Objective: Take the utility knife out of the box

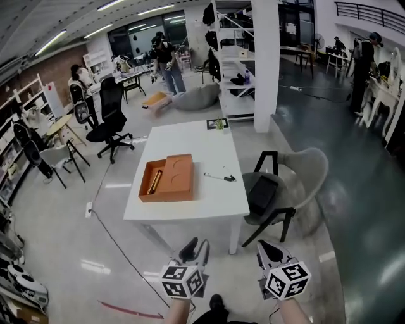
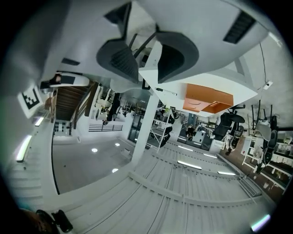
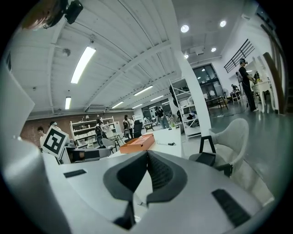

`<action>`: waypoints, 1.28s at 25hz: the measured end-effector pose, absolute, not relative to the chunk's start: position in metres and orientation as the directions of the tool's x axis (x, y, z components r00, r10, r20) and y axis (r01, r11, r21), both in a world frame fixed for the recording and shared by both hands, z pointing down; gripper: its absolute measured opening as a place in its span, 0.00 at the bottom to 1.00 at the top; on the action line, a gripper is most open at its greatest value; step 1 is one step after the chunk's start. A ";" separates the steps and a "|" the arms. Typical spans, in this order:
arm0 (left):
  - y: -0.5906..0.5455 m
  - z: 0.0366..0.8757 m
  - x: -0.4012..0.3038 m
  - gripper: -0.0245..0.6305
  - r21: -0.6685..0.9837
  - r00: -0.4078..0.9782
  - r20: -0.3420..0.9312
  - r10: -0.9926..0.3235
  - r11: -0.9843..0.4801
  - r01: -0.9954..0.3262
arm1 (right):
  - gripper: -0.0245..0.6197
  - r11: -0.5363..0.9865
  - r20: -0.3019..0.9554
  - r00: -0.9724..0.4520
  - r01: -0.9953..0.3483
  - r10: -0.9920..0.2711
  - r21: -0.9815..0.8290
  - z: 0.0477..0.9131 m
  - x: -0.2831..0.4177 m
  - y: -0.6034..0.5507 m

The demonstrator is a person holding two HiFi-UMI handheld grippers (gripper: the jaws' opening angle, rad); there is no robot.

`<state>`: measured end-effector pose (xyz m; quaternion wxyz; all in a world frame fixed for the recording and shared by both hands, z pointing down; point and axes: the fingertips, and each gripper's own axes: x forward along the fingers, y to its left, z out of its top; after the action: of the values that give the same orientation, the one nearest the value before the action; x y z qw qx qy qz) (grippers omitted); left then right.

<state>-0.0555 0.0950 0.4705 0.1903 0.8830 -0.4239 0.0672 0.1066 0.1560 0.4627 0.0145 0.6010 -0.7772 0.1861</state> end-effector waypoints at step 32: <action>-0.124 0.464 -0.059 0.22 0.244 0.586 0.268 -0.765 -0.534 -0.809 | 0.04 0.195 0.243 -0.269 -0.937 -0.932 -0.290 0.463 0.137 -0.059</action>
<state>-0.0589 -0.1244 0.4639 0.1728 0.8735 -0.4505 0.0645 0.1370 -0.0587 0.4627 0.0065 0.6046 -0.7728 0.1929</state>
